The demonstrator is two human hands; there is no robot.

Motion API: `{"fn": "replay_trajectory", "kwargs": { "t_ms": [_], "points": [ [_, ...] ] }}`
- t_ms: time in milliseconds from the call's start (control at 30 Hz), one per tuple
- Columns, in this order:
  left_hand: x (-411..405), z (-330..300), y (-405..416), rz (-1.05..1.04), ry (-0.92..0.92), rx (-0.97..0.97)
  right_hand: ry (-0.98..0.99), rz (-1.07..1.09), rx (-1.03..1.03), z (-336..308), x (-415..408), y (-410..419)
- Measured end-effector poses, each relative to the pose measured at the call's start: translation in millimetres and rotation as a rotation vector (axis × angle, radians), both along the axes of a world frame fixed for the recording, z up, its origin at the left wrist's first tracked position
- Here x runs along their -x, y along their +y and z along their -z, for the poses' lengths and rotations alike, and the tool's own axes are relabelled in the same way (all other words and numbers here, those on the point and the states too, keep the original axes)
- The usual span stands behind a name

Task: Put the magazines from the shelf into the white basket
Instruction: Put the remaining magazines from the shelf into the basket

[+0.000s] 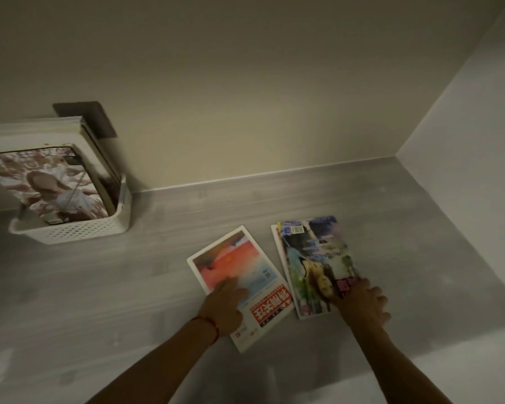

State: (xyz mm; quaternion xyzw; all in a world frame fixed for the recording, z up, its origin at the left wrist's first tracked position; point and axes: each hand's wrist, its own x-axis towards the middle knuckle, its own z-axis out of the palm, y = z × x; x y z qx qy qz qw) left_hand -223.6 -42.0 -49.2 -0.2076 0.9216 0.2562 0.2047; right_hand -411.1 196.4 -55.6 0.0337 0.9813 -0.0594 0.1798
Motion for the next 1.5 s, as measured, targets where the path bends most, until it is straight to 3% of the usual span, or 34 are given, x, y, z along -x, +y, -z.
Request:
{"fn": "replay_trajectory", "kwargs": {
  "t_ms": [100,233,300,433,533,600,667,733,800,933,1000,1033,1100,1167,1200,1267,1367,1500],
  "points": [
    [-1.9,0.0,5.7,0.000,-0.030,0.022,0.153,-0.059,0.013,-2.8,2.8,8.9],
    [0.7,-16.0,3.5,-0.106,-0.014,-0.056,0.152,-0.073,0.637,-23.7,8.4,21.4],
    [7.1,-36.5,1.6,-0.142,0.109,-0.045,0.199,-0.165,0.773,-44.5,9.4,22.1],
    [27.9,-91.7,-2.7,-0.172,0.470,0.083,0.312,-0.388,0.804,-100.7,18.6,5.7],
    [41.0,-136.6,-14.0,-0.108,0.731,0.280,0.389,-0.687,0.733,-152.4,22.0,-20.1],
    [43.5,-160.7,-24.4,0.015,0.793,0.398,0.404,-0.884,0.682,-184.6,18.4,-44.1],
    [39.0,-173.9,-38.2,0.132,0.722,0.482,0.374,-1.027,0.689,-209.9,9.7,-73.4],
    [25.1,-177.8,-53.0,0.129,0.646,0.392,0.345,-1.094,0.720,-224.2,-4.3,-104.9],
    [2.8,-177.3,-69.8,-0.006,0.657,0.147,0.357,-1.060,0.816,-228.3,-18.6,-134.6],
    [-48.0,-169.4,-107.2,-0.316,0.745,-0.086,0.419,-0.878,1.128,-217.6,-36.6,-180.2],
    [-72.6,-164.9,-124.9,-0.510,0.797,-0.209,0.403,-0.678,1.203,-198.7,-42.2,-198.2],
    [-82.6,-162.6,-132.3,-0.616,0.826,-0.294,0.328,-0.544,1.228,-186.5,-46.3,-204.3],
    [-105.8,-157.8,-151.9,-0.810,0.863,-0.442,-0.060,-0.352,1.292,-158.0,-62.1,-225.2],
    [-127.5,-151.0,-171.8,-0.925,0.850,-0.515,-0.443,-0.396,1.309,-133.5,-86.6,-249.0],
    [-137.7,-147.7,-181.2,-0.951,0.840,-0.537,-0.500,-0.511,1.278,-126.1,-100.4,-261.8],
    [-155.3,-144.6,-200.9,-0.982,0.842,-0.579,-0.371,-0.707,1.223,-122.9,-125.9,-289.7],
    [-177.8,-147.6,-240.5,-1.024,0.908,-0.626,-0.177,-0.803,1.233,-139.7,-150.4,-339.7],
    [-196.4,-165.1,-308.7,-0.983,1.064,-0.385,0.144,-0.919,1.204,-179.5,-167.3,-410.5]
  ]
}}
